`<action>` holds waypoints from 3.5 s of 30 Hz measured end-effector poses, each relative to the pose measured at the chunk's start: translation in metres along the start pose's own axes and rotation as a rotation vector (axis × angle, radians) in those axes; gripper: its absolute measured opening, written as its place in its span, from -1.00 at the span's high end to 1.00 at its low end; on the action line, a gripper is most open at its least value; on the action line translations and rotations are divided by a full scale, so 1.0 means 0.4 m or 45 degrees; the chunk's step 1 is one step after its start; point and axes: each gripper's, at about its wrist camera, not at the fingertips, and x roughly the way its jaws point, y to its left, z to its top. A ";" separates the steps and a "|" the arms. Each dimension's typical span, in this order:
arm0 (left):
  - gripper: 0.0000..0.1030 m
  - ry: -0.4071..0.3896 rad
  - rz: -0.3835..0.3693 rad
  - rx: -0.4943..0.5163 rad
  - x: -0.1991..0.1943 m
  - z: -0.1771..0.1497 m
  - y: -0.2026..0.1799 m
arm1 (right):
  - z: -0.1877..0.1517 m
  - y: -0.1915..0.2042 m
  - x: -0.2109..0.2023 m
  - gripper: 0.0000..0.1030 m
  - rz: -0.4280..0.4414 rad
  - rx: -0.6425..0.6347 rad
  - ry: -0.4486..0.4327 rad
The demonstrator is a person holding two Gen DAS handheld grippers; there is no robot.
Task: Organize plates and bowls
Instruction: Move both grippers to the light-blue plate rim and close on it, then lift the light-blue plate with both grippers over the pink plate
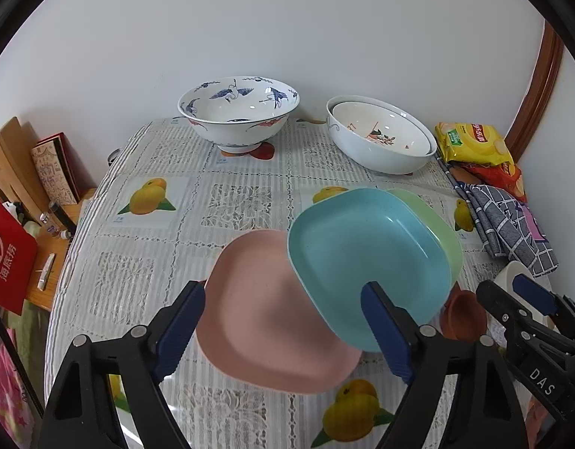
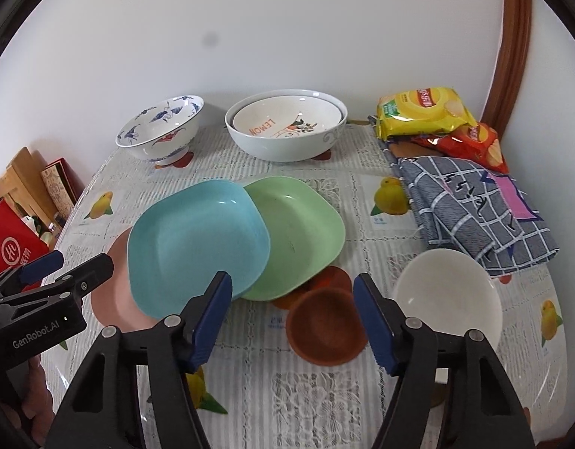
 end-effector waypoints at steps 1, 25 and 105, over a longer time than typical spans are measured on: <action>-0.61 0.000 -0.005 0.001 0.010 0.006 0.001 | 0.003 0.002 0.010 -0.24 0.009 0.004 0.005; 0.19 0.074 -0.061 0.041 0.193 0.056 -0.026 | 0.040 0.003 0.207 0.25 0.100 0.067 0.131; 0.81 0.063 -0.027 -0.089 -0.068 -0.162 0.106 | -0.144 0.115 -0.026 0.81 0.235 0.035 0.099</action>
